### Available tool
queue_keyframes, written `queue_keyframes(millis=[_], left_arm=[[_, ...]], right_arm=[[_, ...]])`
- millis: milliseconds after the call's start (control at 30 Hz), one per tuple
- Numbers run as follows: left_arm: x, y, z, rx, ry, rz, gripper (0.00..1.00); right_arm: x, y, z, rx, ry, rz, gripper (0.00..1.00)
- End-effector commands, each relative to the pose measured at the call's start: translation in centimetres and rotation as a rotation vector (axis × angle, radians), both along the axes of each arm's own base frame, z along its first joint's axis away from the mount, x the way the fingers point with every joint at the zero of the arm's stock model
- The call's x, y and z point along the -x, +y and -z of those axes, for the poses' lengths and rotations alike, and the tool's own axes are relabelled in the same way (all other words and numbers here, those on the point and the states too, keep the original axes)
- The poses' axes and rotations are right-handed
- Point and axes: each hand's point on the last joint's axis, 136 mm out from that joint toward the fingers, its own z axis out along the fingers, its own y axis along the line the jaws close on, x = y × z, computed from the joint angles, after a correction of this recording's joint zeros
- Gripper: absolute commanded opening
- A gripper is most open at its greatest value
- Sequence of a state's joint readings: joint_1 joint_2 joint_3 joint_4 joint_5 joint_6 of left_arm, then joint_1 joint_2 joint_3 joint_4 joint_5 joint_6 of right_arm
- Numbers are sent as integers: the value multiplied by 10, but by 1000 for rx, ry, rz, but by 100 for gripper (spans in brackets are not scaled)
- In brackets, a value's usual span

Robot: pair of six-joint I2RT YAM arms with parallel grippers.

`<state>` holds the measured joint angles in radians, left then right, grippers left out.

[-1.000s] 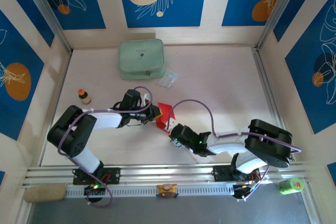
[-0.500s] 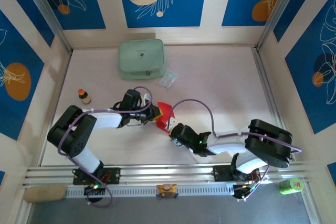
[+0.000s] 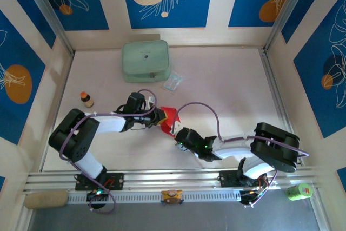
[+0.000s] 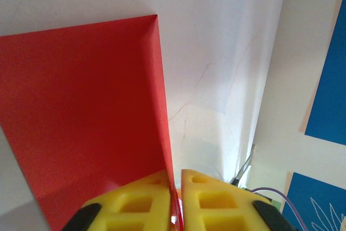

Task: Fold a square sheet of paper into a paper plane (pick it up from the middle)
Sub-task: Fourth fold the wing at the center of the table.

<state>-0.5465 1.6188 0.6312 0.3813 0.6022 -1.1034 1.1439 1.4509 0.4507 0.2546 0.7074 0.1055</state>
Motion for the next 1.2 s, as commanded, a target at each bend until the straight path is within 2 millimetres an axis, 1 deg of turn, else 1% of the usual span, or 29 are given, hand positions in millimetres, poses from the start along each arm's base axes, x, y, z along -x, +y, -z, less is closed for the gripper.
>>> queue_keyframes(millis=[0,67,200,367,500,733,1000,1167], left_arm=[[-1,-7,-14,23,-20,16,17],[-1,-7,-13,23,-18,17,18],[-1,-7,-14,23,-21,16,18],[-1,-6,-13,22,-20,16,18],[-1,-6,-13,20,-21,14,13],[-1,-6,-14,22,-21,13,11],[-1,-6,-15,23,-23,12,11],[-1,-7,-15,25,-23,14,10]], right_arm=[[-6,4,-11,-54,-13,23,25],[-6,4,-11,-57,-10,24,25],[-5,5,-11,-66,4,17,23],[-3,6,-10,-79,23,21,22],[-4,6,-13,-95,24,29,25],[-9,10,-21,-104,-5,22,29],[-12,8,-14,-66,-7,30,29],[-11,7,-13,-63,-6,26,26]])
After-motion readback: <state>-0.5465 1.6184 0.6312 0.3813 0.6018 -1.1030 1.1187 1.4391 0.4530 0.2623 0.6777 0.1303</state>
